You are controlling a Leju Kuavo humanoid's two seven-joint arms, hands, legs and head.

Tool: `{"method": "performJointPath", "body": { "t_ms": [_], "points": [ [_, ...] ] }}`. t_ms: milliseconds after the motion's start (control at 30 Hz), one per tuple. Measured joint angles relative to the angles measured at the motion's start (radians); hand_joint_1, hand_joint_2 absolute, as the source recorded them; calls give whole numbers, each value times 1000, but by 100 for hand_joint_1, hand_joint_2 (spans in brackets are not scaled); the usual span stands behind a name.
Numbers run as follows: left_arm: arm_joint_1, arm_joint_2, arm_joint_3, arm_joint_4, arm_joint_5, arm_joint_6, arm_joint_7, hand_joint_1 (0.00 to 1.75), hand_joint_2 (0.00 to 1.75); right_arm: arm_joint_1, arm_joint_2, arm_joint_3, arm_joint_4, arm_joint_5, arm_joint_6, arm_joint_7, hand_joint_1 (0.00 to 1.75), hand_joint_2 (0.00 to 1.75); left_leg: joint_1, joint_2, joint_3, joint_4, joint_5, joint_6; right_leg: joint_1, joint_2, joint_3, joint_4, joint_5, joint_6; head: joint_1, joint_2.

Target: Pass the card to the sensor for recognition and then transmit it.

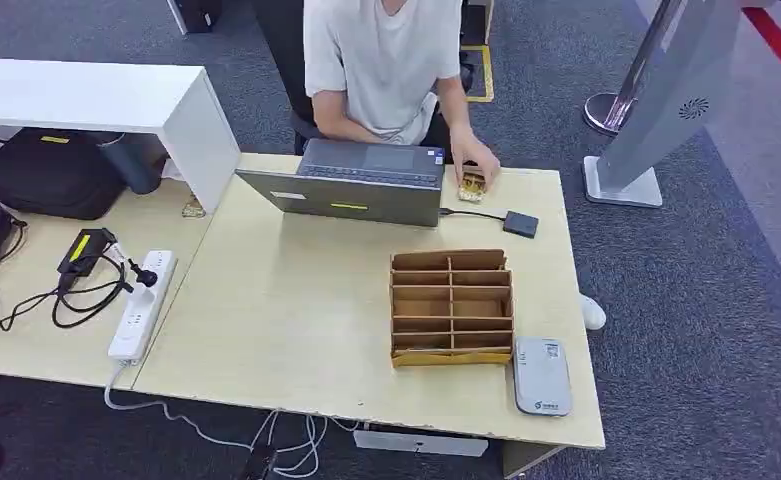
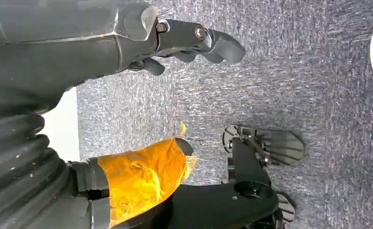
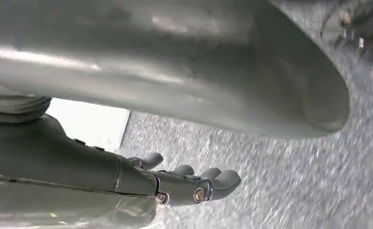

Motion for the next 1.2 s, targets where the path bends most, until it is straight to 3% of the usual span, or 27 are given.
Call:
{"method": "performJointPath", "body": {
  "t_ms": [233,333,367,567,900,1200],
  "points": [
    [0,2,0,2,-11,-13,0,0,175,-15,-27,-34,-10,-48,-171,-8,0,0,0,0,0,0,0,0,-1,0,0,0,0,0,-1,0],
    [0,8,0,2,-26,-42,5,0,175,-23,-102,-71,-15,-104,-143,-76,0,0,-3,0,0,0,1,2,-3,-1,1,0,0,1,-1,0],
    [-1,11,0,2,-33,-55,14,0,175,-30,-153,-94,-23,-127,-124,-94,0,0,-4,0,0,0,1,3,-3,-1,1,0,1,2,1,0],
    [-17,26,-2,2,-42,-81,52,0,175,-119,-341,-157,-81,-114,-72,-81,0,0,-7,4,-1,1,2,6,-6,4,0,-1,5,7,0,0],
    [-39,29,-10,2,-59,-91,64,0,175,-299,-496,-171,-117,-59,-78,-66,0,0,-10,5,-1,1,6,10,-9,4,-2,0,8,8,-6,0],
    [-48,29,-10,2,-67,-92,64,0,175,-499,-555,-199,-140,-130,-37,-171,0,0,-10,5,-1,1,7,11,-9,5,-2,1,9,9,-4,0]
  ]
}}
